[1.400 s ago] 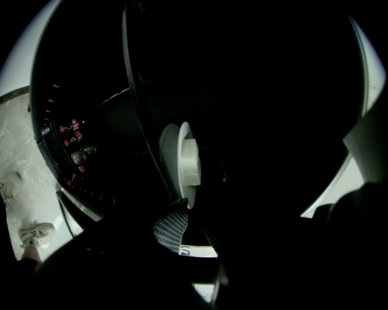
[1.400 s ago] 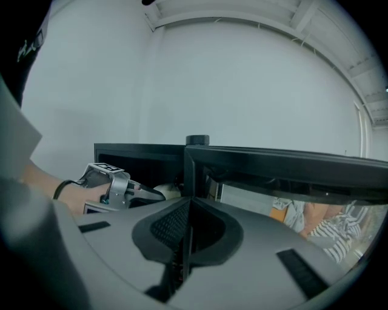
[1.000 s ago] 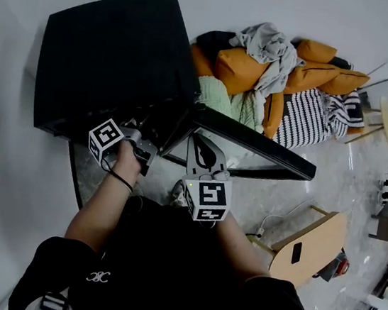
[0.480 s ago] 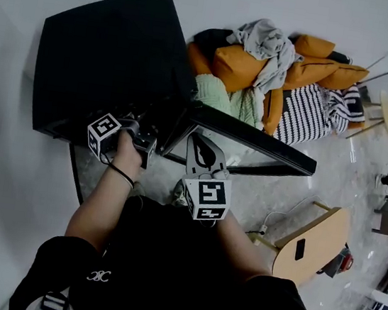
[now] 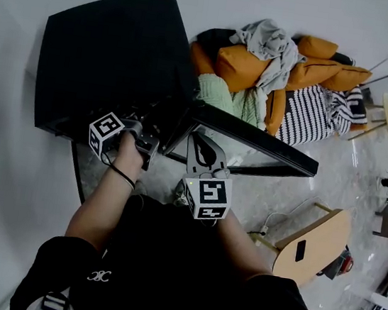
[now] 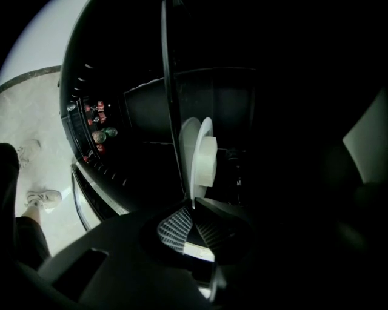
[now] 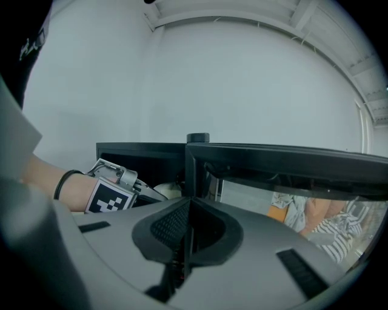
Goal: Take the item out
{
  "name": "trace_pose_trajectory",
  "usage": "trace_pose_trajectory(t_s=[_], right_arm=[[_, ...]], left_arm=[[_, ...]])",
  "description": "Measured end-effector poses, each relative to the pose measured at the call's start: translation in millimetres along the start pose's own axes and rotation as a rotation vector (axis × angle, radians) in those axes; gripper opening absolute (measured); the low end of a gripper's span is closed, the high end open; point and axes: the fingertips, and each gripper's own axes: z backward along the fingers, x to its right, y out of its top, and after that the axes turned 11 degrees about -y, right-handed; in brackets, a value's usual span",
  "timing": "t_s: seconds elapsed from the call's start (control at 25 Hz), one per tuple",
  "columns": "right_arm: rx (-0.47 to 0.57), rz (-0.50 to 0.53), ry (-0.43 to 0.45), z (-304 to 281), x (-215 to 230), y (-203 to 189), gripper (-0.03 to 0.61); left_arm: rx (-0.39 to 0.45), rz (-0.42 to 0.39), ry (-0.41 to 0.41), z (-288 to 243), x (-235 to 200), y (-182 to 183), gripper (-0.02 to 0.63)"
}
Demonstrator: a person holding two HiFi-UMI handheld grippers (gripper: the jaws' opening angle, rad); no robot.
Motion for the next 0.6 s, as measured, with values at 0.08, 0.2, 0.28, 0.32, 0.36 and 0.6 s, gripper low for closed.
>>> trace_pose_trajectory(t_s=[0.08, 0.2, 0.28, 0.32, 0.36, 0.6], right_arm=[[-0.001, 0.001, 0.005, 0.0, -1.5, -0.5, 0.008], [-0.005, 0.0, 0.012, -0.1, -2.3, -1.7, 0.008], [-0.003, -0.001, 0.023, 0.3, -4.2, -1.9, 0.008], [-0.003, -0.002, 0.029, 0.5, -5.7, -2.2, 0.008], [-0.003, -0.003, 0.035, 0.6, -7.3, -2.6, 0.008], [-0.009, -0.009, 0.101, -7.2, -25.7, -7.8, 0.008]], left_arm=[[-0.001, 0.01, -0.002, 2.8, -0.2, -2.2, 0.023], [-0.002, 0.015, -0.004, 8.5, -2.0, -6.1, 0.023], [-0.001, 0.013, -0.006, 12.6, -2.9, -7.7, 0.023], [0.0, 0.012, -0.008, 14.6, -3.0, -8.4, 0.023], [-0.001, 0.011, -0.008, 16.7, -3.0, -9.2, 0.023], [-0.017, 0.025, -0.01, 31.3, -5.6, -17.8, 0.023]])
